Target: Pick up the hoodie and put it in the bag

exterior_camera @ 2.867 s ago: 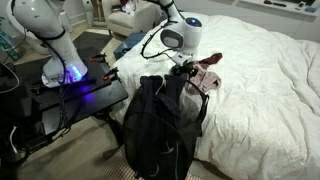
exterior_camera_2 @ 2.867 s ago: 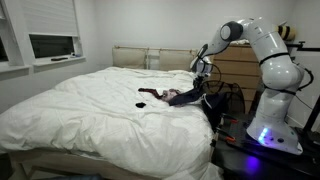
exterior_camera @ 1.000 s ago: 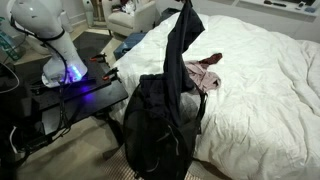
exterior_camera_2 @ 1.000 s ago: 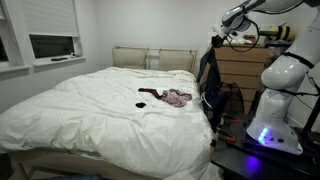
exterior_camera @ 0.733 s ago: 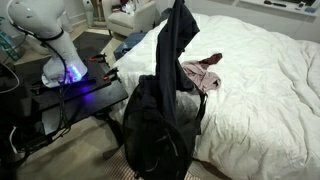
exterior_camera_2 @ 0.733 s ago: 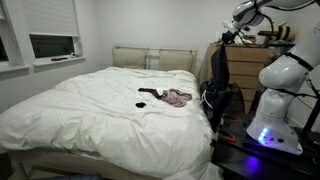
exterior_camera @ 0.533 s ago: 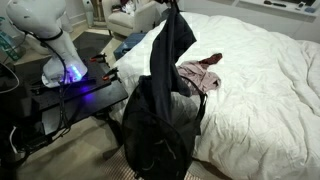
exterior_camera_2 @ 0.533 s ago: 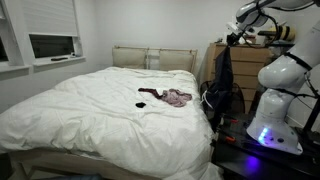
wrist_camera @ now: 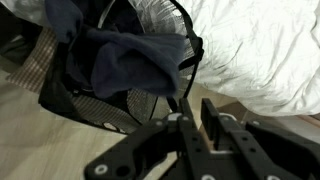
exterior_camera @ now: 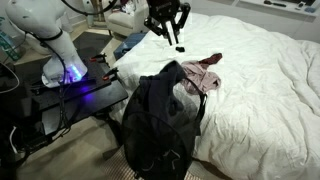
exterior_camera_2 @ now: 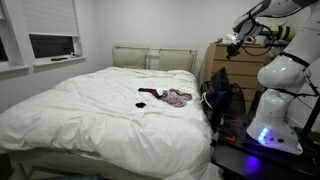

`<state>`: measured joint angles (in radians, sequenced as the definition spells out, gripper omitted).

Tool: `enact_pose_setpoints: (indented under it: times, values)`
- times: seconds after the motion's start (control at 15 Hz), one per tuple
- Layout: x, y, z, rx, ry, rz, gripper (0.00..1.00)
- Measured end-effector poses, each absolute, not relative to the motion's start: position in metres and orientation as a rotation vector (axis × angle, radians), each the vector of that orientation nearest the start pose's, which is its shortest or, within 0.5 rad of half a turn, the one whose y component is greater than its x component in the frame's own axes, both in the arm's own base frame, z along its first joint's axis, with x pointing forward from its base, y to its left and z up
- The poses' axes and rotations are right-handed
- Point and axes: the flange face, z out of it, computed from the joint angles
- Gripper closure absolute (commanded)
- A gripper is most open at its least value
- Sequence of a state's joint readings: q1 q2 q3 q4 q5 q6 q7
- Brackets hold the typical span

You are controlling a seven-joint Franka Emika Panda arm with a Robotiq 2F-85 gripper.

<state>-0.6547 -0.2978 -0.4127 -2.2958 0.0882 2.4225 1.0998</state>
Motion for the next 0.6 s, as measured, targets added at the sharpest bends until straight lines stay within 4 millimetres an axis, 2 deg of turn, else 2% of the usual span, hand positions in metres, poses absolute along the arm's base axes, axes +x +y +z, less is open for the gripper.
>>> enact_pose_setpoints:
  times: [0.4, 0.47, 0.6]
  values:
    - [0.25, -0.434, 0.499, -1.35, 2.56, -0.574, 0.04]
    - [0.253, -0.432, 0.499, -1.363, 2.552, -0.573, 0.01]
    - [0.263, -0.425, 0.498, -1.413, 2.526, -0.568, 0.0]
